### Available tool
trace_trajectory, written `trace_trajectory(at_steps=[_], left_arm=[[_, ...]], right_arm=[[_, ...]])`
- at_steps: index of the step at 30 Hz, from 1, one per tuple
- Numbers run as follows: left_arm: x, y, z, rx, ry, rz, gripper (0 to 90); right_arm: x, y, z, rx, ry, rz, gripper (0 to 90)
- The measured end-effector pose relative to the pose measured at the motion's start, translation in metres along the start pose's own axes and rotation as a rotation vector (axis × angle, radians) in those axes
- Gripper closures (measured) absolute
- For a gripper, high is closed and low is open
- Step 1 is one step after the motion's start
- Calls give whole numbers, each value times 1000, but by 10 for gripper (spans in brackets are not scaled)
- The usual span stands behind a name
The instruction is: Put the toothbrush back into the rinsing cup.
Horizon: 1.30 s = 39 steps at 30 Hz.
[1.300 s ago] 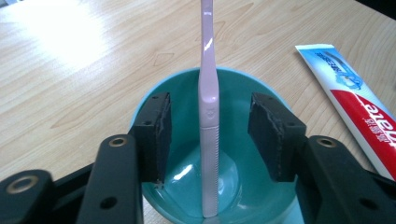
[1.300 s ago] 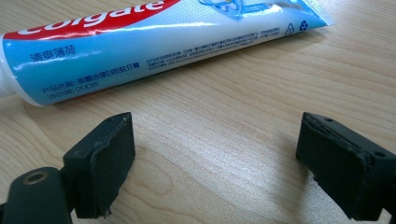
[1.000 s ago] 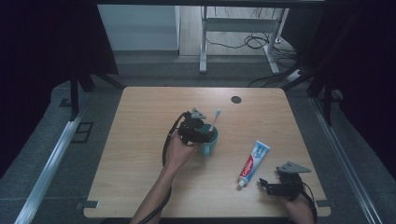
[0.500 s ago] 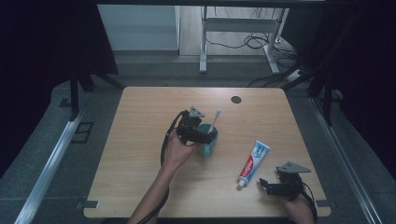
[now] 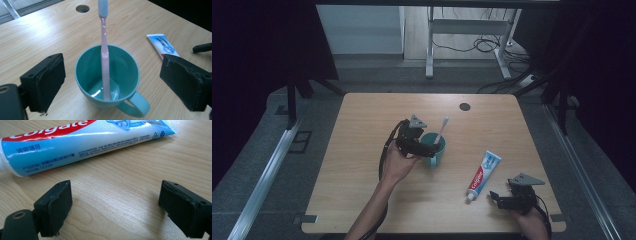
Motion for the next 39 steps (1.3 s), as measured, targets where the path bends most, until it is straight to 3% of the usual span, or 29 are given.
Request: trace_trajectory(at_steps=[10,31,39], left_arm=[[-6,13,-11,14,-45,24,7],[-3,27,-59,-6,-39,69,0],[-3,30,-79,-8,-18,79,0]], right_arm=[[0,0,0,0,0,0,113],[0,0,0,0,-3,-1,113],[1,0,0,1,-5,-3,113]])
Point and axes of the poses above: each handheld gripper's, and its own axes: y roughly backward along the jaws, z roughly out of its top, x roughly to its left, the point moved 2 cm from there along -y, roughly forward along the jaws, and after that the axes turned 8 degrees about -y, right-handed, at the moved point
